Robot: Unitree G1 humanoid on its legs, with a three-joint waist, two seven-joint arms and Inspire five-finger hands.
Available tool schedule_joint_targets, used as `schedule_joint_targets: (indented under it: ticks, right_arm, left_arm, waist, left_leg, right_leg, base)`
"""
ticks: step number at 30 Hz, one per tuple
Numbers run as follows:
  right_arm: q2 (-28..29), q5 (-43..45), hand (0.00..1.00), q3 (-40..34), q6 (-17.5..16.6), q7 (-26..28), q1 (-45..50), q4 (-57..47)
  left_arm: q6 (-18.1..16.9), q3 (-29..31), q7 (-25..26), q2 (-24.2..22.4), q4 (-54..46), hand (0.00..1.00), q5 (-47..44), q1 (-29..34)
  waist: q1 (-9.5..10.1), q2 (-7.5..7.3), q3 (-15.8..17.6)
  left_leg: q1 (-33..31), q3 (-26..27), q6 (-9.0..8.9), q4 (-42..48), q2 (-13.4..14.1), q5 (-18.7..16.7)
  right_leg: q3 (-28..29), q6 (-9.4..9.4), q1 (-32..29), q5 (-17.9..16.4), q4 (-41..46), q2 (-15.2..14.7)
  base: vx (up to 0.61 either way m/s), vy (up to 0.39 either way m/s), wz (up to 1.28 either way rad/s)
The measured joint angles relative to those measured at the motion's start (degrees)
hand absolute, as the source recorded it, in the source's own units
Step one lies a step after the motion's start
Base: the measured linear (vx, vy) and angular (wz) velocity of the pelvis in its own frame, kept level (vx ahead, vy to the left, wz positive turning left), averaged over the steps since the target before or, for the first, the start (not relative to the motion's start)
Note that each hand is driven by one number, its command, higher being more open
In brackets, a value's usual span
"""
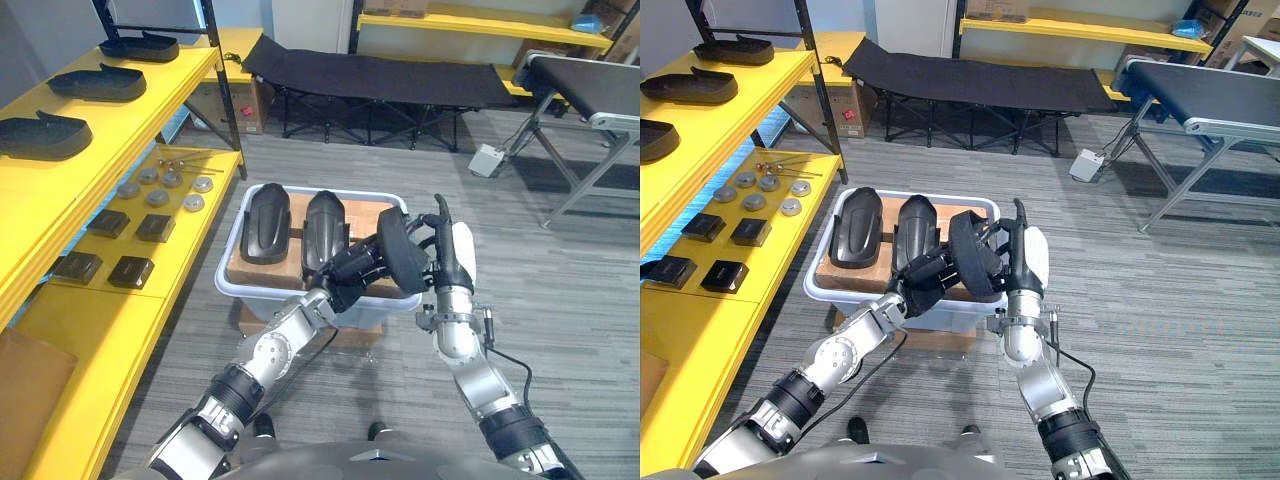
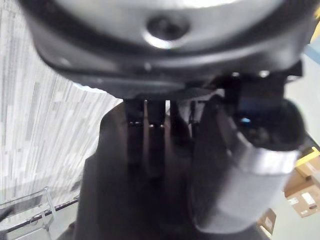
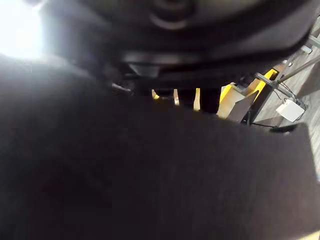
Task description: Walk over and take three plastic housings, then place them on the shelf
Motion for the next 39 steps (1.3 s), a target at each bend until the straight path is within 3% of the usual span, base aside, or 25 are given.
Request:
schedule_joint_targets:
  ticks: [24,29,30,39]
  right_arm:
    - [-0.1,-0.93,1.0,0.18,-1.0,0.74,-1.81,3.72]
    - [-0.58,-1.06,1.0,0.59,-1.71,3.09,-1.96,4.57]
    - [-0.78,-1.06,1.0,0.68,-2.05,3.48,-1.96,4.74]
    - [-2.93,-0.64,1.0,2.9,-8.19,8.33,-2.49,4.8]
  left_arm:
    - [1.52,-0.36,0.77,0.03,-0.09,1.0,0.53,0.18]
    - [1.37,-0.35,0.76,0.49,-0.46,1.0,0.61,1.48]
    - [1.4,-0.35,0.76,0.6,-0.55,0.0,0.6,1.66]
    - [0.81,-0.31,0.76,1.88,-0.56,0.0,-2.17,2.04]
  waist:
    - [1.34,0.01,-0.02]
    - [1.58,-0.04,-0.05]
    - [1.6,-0.05,-0.05]
    - [1.9,-0.72,-0.48]
  left_leg:
    - [-0.48,-1.8,0.08,0.03,-0.72,0.16]
    - [-0.52,-2.07,0.08,0.04,-0.75,0.17]
    - [-0.53,-2.07,0.08,0.04,-0.75,0.17]
    - [-0.55,-2.68,0.08,0.21,-0.78,0.18]
  right_leg:
    - [-1.94,0.05,1.04,0.13,-0.91,-0.19]
    - [-2.28,0.05,1.15,0.12,-0.93,-0.2]
    - [-2.33,0.05,1.15,0.12,-0.94,-0.2]
    - [-2.92,0.04,1.78,0.13,-1.29,-0.15]
  base:
    - [0.0,0.002,0.03]
    - [0.0,0.002,0.02]
    - [0.0,0.0,0.0]
    - [0.0,0.001,0.03]
